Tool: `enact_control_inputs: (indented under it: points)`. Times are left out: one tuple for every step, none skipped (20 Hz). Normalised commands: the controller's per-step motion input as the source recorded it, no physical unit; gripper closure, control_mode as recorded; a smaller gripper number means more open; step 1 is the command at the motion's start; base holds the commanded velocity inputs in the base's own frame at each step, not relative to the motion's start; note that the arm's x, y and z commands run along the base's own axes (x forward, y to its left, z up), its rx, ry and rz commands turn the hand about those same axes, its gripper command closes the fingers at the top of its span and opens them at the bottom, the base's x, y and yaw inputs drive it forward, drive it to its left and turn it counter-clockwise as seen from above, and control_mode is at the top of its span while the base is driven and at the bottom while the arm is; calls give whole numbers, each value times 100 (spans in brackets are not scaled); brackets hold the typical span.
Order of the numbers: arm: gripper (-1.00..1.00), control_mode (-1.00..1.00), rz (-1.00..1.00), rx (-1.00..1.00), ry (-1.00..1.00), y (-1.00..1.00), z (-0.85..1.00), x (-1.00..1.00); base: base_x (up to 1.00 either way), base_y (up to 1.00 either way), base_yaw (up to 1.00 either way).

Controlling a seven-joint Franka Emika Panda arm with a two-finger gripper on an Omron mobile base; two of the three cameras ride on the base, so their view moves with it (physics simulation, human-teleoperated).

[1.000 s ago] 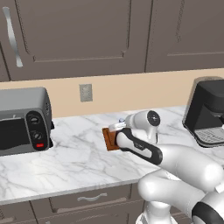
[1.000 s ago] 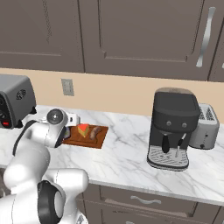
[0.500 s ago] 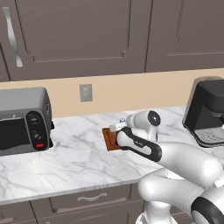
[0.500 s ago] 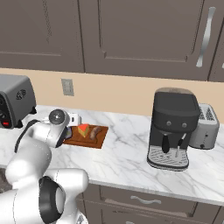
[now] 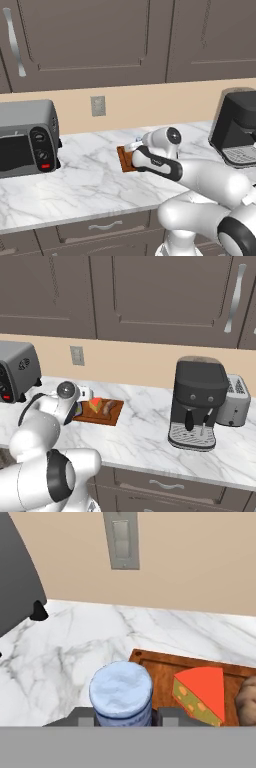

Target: Retrieve the reheated potato from the microwave, then place the potato, cheese, and condiment on the cutting board.

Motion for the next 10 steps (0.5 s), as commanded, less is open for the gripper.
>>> enact_control_inputs:
  points:
    - [100, -100, 0, 0, -5, 0, -25, 0, 0, 0, 0]
    - [100, -100, 0, 0, -7, 0, -22, 0, 0, 0, 0]
    - [100, -100, 0, 0, -7, 0, -24, 1, 0, 0, 0]
    - [100, -100, 0, 0, -7, 0, -23, 1, 0, 0, 0]
    - [100, -100, 0, 0, -7, 0, -21, 5, 0, 0, 0]
    - [100, -100, 0, 0, -8, 0, -20, 2, 0, 0, 0]
    - [100, -100, 0, 0, -6, 0, -22, 5, 0, 0, 0]
    - [100, -100, 0, 0, -7, 0, -22, 4, 0, 0, 0]
    - [100, -100, 0, 0, -6, 0, -21, 7, 0, 0, 0]
    - [100, -100, 0, 0, -5, 0, -22, 6, 0, 0, 0]
